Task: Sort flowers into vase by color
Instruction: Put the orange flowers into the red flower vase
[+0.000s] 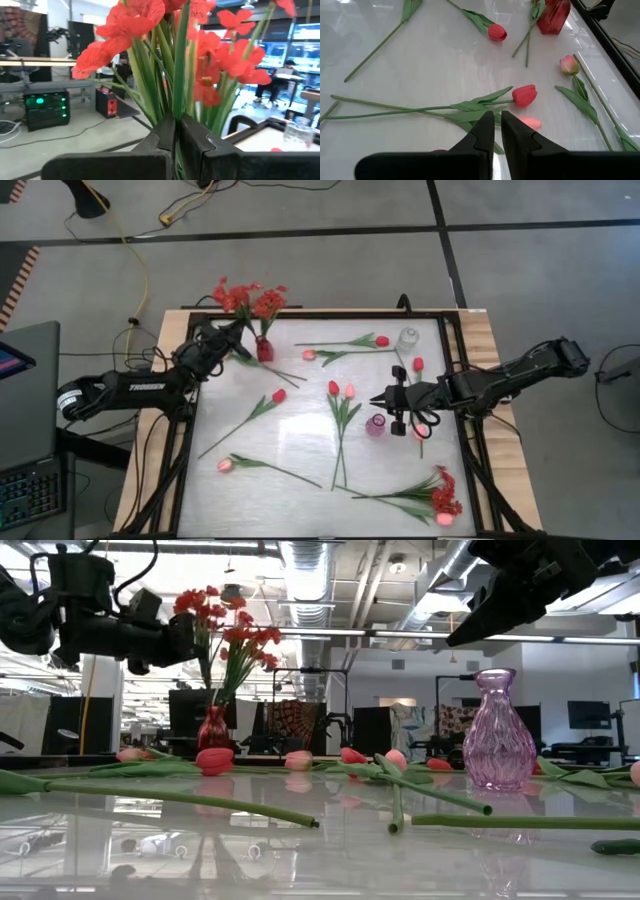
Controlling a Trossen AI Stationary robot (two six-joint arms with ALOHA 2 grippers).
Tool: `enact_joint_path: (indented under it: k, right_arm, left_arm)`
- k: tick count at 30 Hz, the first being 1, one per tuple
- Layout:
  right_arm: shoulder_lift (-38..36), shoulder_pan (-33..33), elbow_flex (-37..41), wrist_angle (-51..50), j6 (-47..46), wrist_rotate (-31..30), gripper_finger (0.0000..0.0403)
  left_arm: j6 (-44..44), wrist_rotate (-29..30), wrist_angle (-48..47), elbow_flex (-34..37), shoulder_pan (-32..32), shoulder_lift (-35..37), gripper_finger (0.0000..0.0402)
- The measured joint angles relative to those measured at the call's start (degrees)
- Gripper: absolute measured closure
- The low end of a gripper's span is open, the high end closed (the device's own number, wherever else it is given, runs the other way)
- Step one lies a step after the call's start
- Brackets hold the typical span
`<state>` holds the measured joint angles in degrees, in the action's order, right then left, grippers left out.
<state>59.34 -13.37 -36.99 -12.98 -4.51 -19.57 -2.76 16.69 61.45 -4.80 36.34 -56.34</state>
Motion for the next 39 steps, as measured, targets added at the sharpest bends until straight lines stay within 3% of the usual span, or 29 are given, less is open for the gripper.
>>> enact_joint_path:
  k: [19, 32, 39]
  right_arm:
    - [0.01, 0.00, 0.00, 0.01, 0.08, -0.02, 0.0341]
    - [0.01, 0.00, 0.00, -0.08, 0.48, -0.02, 0.0341]
    - [0.01, 0.00, 0.00, -0.07, 0.48, -0.02, 0.0341]
  left_arm:
    - [-0.05, -3.69, -7.26, -1.33, 0.00, 0.00, 0.0386]
    - [-0.58, -4.84, -12.35, -1.38, 0.00, 0.00, 0.0244]
    - [-2.58, -11.91, -15.06, -1.38, 0.00, 0.00, 0.0182]
